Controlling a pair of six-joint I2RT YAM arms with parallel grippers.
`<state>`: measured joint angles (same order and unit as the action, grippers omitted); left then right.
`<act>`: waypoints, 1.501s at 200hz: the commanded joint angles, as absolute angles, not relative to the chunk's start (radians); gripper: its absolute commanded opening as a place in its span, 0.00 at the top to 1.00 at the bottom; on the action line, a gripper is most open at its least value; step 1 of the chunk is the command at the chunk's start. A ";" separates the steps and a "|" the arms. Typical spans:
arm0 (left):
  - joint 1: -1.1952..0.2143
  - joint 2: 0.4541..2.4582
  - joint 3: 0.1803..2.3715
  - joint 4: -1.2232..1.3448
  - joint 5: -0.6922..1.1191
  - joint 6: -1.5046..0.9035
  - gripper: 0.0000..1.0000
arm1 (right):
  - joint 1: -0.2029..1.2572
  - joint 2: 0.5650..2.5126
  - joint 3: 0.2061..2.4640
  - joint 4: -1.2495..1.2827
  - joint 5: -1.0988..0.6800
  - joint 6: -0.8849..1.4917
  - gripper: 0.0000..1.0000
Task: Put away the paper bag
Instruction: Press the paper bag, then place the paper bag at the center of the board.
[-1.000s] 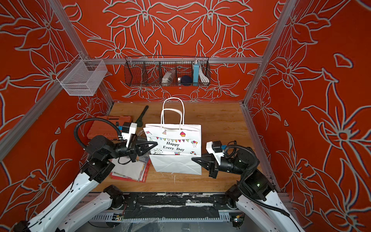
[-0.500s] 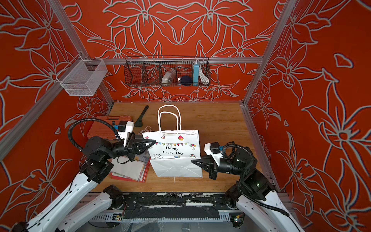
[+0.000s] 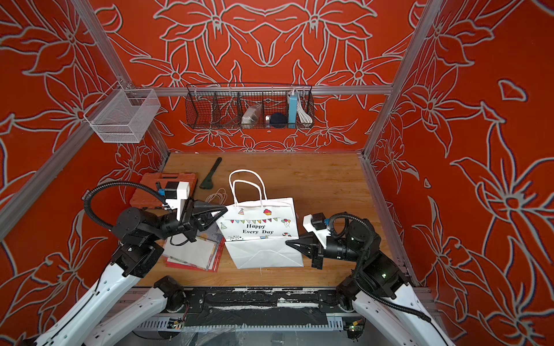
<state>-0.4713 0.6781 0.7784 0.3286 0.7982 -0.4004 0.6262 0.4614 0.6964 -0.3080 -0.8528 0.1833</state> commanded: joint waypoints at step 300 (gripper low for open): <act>-0.386 0.675 0.541 -0.066 -0.255 -0.378 0.10 | 0.625 1.328 0.637 -0.219 -0.301 0.558 0.25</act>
